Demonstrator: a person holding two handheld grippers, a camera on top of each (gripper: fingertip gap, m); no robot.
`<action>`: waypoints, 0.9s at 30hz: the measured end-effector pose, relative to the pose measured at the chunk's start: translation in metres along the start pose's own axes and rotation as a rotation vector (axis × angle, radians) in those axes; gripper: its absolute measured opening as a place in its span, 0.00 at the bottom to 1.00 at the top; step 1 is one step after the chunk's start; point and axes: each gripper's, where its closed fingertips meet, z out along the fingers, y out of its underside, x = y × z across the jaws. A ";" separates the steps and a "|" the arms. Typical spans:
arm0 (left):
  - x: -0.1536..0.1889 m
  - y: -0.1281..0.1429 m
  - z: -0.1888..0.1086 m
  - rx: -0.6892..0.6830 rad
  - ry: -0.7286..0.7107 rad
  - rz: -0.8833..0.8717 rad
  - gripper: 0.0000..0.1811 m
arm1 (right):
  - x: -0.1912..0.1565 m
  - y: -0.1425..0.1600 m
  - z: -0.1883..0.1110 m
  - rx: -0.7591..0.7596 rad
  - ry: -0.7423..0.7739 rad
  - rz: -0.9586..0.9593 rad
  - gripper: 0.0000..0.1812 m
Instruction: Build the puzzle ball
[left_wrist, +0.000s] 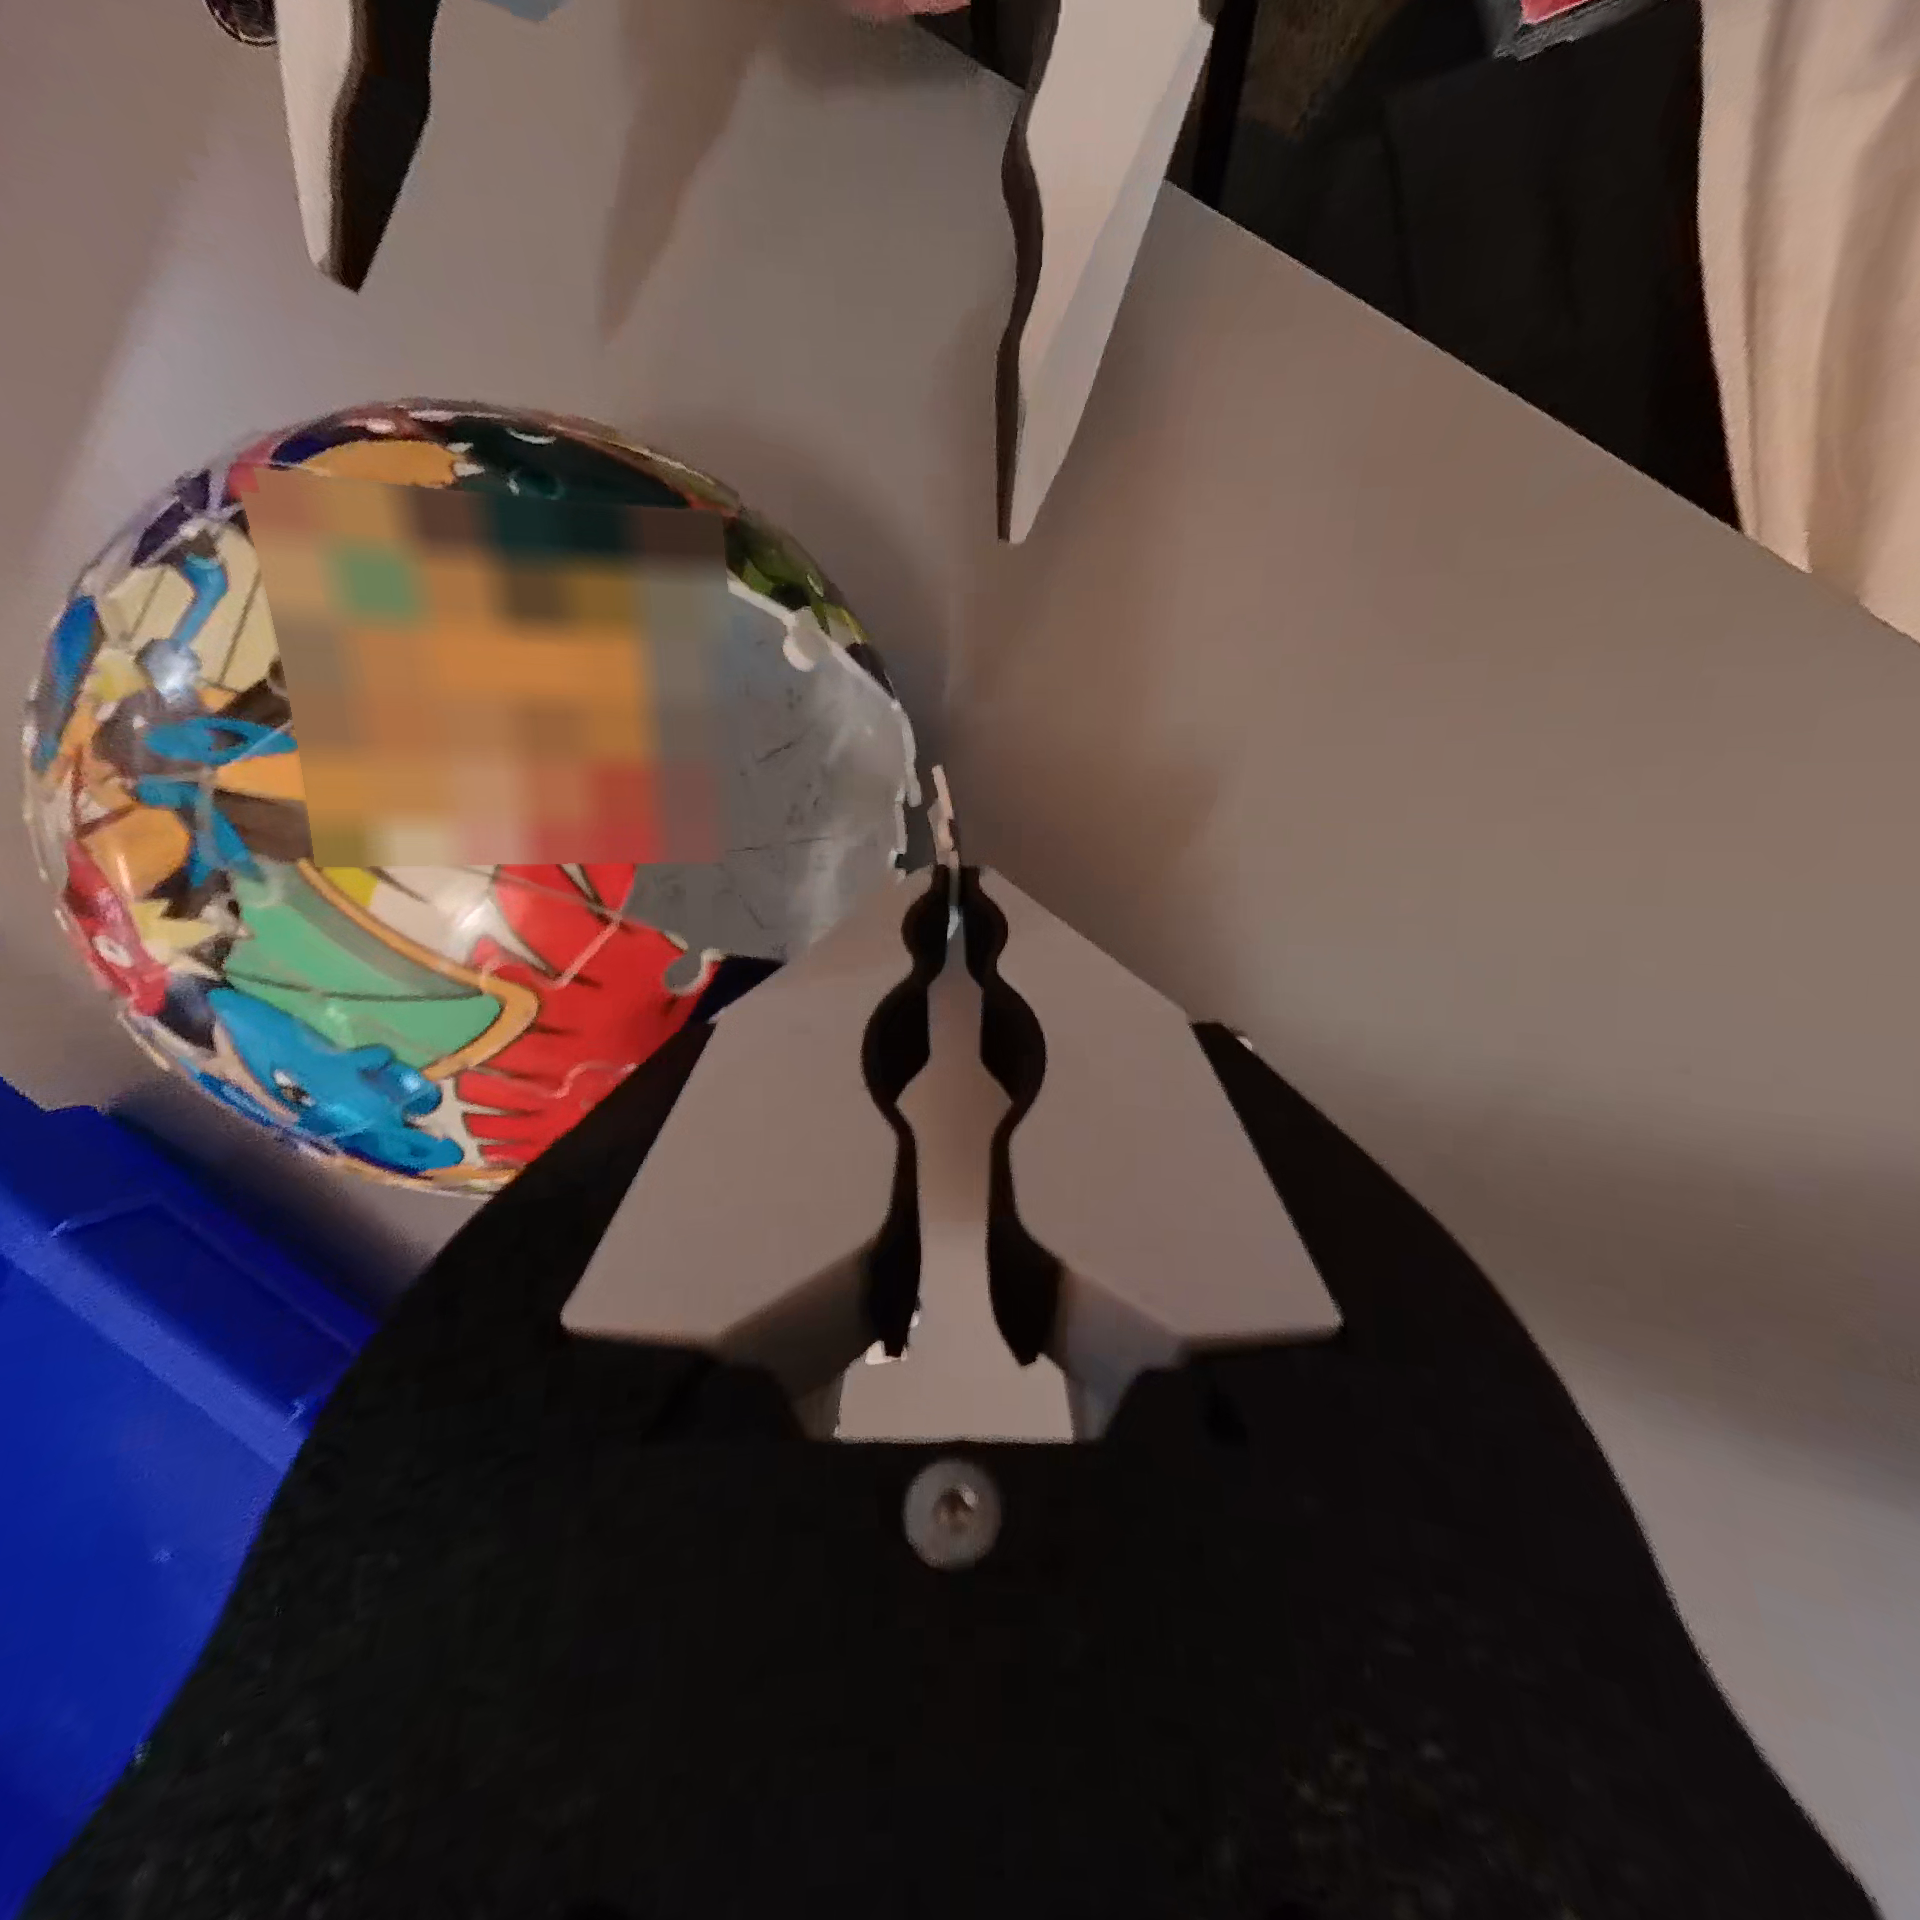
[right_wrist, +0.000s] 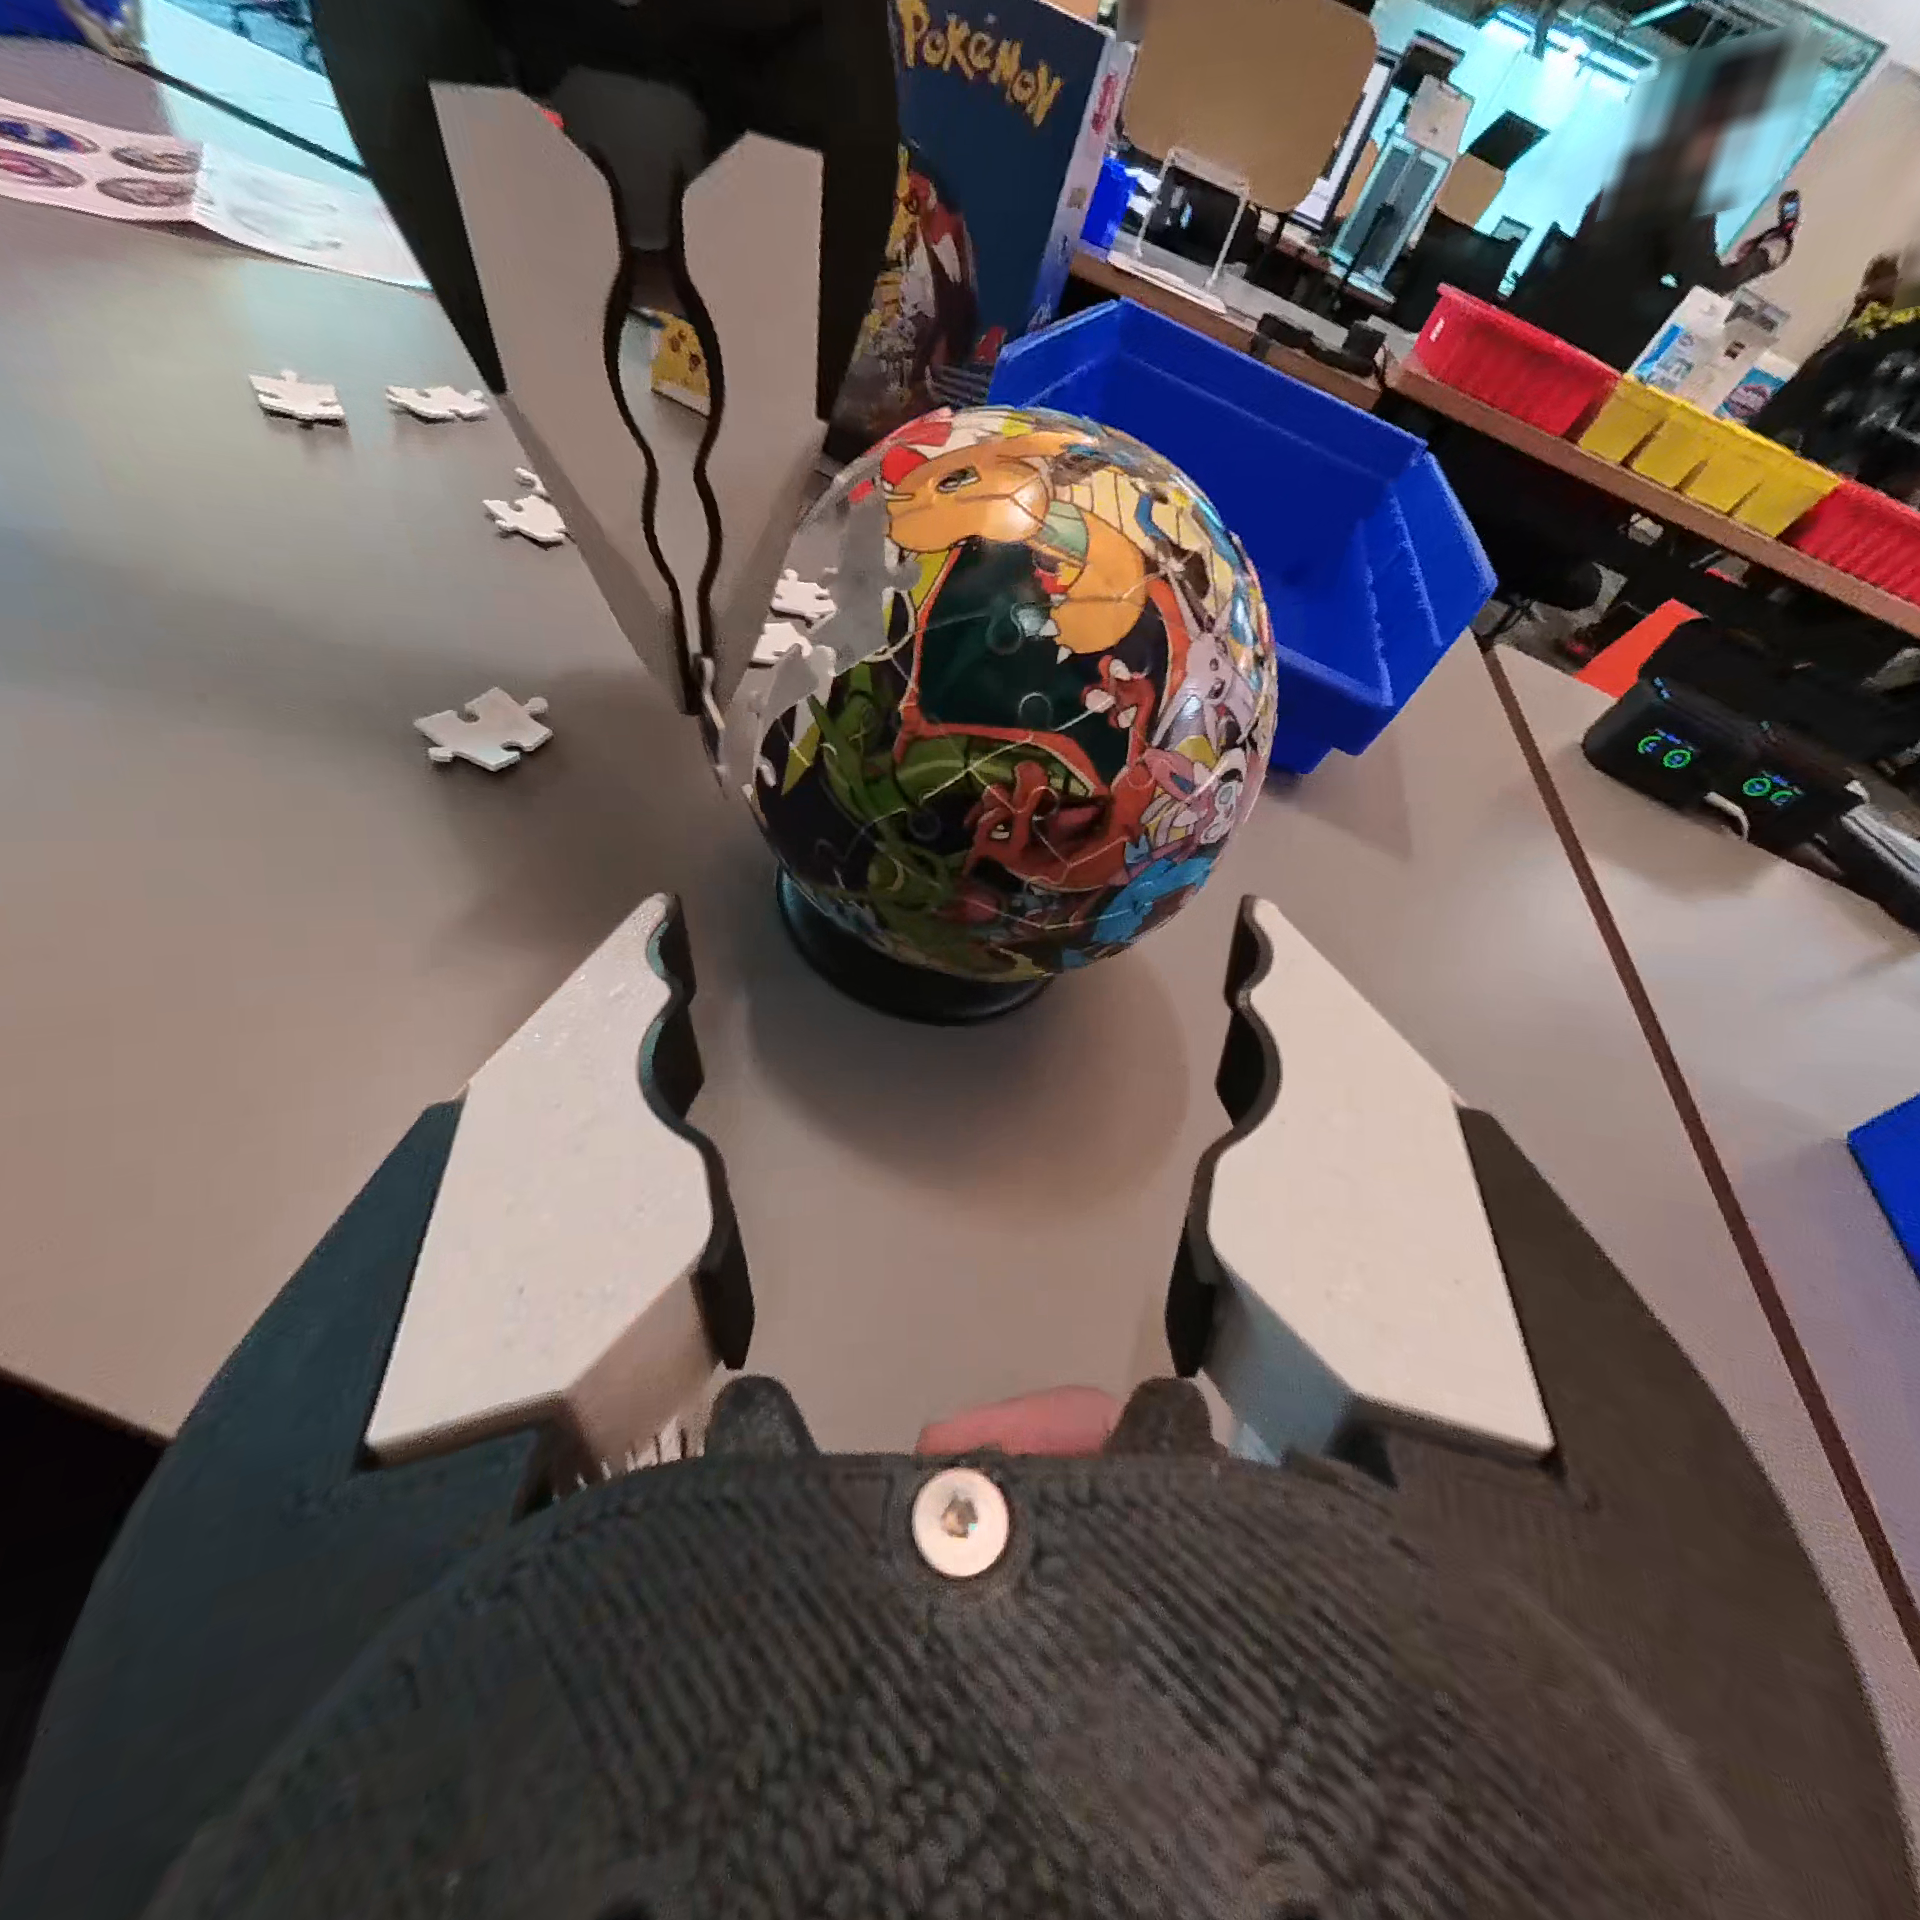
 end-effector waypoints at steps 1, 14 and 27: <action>0.000 -0.001 0.000 -0.002 0.003 -0.001 0.00 | 0.001 0.000 0.001 0.001 0.010 0.002 0.56; 0.002 -0.013 -0.004 -0.081 -0.032 0.030 0.00 | 0.015 0.014 0.026 -0.090 0.061 -0.038 0.73; -0.001 0.000 0.002 -0.158 -0.078 0.018 0.00 | 0.002 -0.008 0.052 0.028 -0.051 -0.083 0.75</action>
